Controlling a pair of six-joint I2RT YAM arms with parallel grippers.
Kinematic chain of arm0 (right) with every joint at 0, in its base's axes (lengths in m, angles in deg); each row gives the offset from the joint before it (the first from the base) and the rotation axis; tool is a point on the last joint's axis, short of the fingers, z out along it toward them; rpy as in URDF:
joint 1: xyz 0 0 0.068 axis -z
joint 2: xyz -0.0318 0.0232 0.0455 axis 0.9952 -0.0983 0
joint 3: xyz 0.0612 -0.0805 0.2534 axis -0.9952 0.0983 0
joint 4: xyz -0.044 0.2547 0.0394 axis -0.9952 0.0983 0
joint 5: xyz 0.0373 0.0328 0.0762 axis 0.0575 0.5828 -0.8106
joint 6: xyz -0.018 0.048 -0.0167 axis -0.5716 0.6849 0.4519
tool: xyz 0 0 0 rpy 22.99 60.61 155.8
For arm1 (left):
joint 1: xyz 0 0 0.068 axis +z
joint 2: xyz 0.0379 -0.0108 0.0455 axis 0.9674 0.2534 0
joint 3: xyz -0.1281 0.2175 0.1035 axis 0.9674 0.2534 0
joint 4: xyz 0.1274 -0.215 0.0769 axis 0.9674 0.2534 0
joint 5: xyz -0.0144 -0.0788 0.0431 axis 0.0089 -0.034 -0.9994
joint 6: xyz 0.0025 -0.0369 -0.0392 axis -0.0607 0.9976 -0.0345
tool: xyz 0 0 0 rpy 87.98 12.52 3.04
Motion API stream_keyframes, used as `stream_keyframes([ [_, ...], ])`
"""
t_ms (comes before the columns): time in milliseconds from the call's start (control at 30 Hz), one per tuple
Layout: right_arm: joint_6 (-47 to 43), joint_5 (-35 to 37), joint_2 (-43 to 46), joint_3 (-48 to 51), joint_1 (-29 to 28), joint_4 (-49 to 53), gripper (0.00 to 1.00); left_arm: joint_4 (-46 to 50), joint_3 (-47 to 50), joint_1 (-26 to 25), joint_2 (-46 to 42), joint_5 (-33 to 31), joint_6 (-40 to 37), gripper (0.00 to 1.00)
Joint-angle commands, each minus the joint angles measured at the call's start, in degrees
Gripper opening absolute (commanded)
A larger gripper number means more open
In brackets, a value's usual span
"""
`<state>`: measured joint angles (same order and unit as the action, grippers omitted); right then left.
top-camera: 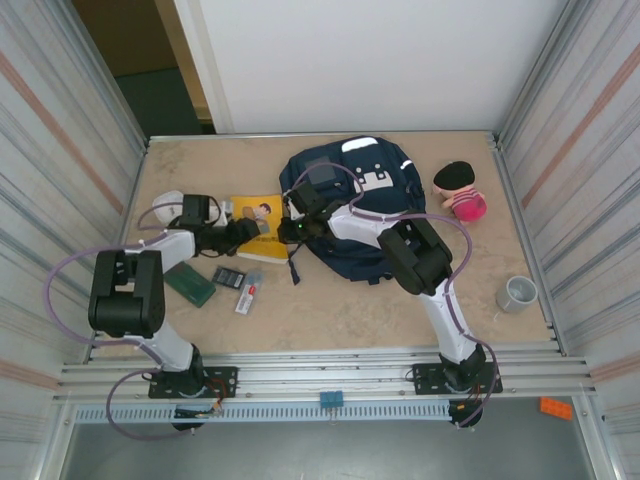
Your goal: Pack the student bag
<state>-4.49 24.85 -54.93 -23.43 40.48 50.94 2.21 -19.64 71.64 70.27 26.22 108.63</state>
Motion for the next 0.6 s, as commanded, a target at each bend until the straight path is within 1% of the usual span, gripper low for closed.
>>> stream_keyframes([
  [0, 0.7, -3.2, 0.5, 1.7, -1.6, -0.7, 0.14, -4.2, 0.1, -0.8, 0.2, 4.9, 2.4, 0.53],
  [33, 0.8, -3.3, 0.8, 1.8, -1.5, -0.8, 0.14, -4.0, 0.1, -1.0, 0.2, 4.2, 2.5, 0.50],
  [67, 0.9, -3.4, 1.1, 2.1, -1.5, -1.0, 0.14, -3.3, 0.0, -1.0, -0.2, 2.7, 2.5, 0.44],
  [100, 1.0, -3.4, 1.6, 2.4, -1.3, -1.2, 0.14, -1.9, -0.1, -1.1, -1.1, 0.7, 2.3, 0.35],
  [133, 1.2, -3.4, 2.3, 2.8, -1.2, -1.4, 0.15, -0.9, -0.1, -1.3, -2.1, -1.5, 1.8, 0.28],
  [200, 1.6, -3.4, 4.6, 4.2, -0.8, -2.3, 0.20, 1.7, -0.2, -1.9, -5.4, -6.3, 0.8, 0.18],
  [267, 1.9, -3.3, 7.6, 5.9, -0.2, -3.2, 0.26, 4.3, -0.6, -2.7, -9.3, -10.4, -0.1, 0.11],
  [333, 2.2, -3.3, 11.4, 7.8, 0.5, -4.1, 0.31, 6.6, -1.1, -3.5, -13.7, -14.1, -0.4, 0.06],
  [400, 2.2, -3.4, 15.5, 9.5, 1.2, -4.6, 0.36, 7.6, -1.2, -4.3, -18.3, -16.1, -0.4, 0.00],
  [567, 1.2, -2.4, 28.4, 14.9, 1.9, -5.3, 0.47, 6.3, 0.0, -8.6, -30.0, -19.1, 0.5, 0.00],
])
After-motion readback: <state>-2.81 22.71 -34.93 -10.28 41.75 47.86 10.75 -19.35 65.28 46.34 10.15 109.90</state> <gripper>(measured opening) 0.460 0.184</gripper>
